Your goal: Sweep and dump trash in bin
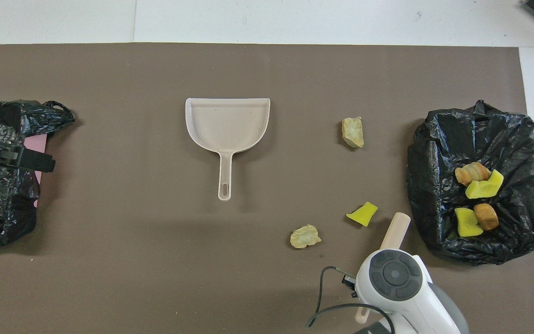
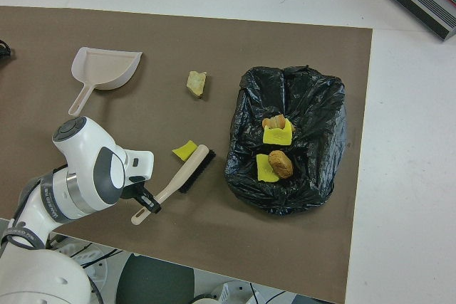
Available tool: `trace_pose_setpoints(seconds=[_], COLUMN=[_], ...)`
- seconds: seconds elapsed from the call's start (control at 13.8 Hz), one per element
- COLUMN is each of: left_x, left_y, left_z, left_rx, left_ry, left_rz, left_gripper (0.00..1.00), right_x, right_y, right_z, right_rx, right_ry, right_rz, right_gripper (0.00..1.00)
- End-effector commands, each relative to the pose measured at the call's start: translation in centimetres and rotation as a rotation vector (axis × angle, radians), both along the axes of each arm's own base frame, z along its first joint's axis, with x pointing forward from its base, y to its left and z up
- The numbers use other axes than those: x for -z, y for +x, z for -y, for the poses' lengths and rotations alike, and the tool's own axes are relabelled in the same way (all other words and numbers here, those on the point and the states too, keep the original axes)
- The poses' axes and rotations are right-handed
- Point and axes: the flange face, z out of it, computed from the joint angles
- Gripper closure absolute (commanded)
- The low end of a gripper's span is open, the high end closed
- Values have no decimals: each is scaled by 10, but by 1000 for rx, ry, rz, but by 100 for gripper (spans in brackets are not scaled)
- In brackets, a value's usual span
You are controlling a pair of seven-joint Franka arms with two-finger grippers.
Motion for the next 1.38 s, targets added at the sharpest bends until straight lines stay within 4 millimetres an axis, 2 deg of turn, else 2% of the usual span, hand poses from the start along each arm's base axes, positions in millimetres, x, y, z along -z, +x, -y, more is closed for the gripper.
trace_pose_setpoints(seconds=[0.0,0.07,0.22,0.36,0.43,0.58,0.8,0.94,1.09,1.23,1.3], left_x=[14,22,43,62,72,81,99,121,144,167,179], left_y=[-15,-18,-33,-46,-58,-65,-78,-90,-113,-130,-131], left_z=[54,71,113,126,138,140,171,183,208,230,238], left_rx=[62,41,41,29,46,51,45,26,12,-23,-28], left_ry=[-6,-9,-8,-10,-10,-12,-11,-3,0,-6,-22], left_rz=[-1,10,-4,2,0,2,-2,-18,-21,-13,8], left_gripper=[0,0,0,0,0,0,0,0,0,0,0], right_x=[1,4,16,5,-1,-15,-32,-47,-56,-63,-64], right_y=[12,23,49,78,91,113,138,164,189,214,229], right_z=[4,2,-12,-28,-38,-55,-68,-65,-57,-37,-24], right_rx=[-49,-59,-56,-71,-75,-99,-237,-306,-401,-505,-542], right_ry=[41,62,77,105,118,143,146,116,75,50,48], right_rz=[30,39,38,65,80,105,57,52,46,42,41], right_gripper=[100,100,100,100,100,100,100,100,100,100,100])
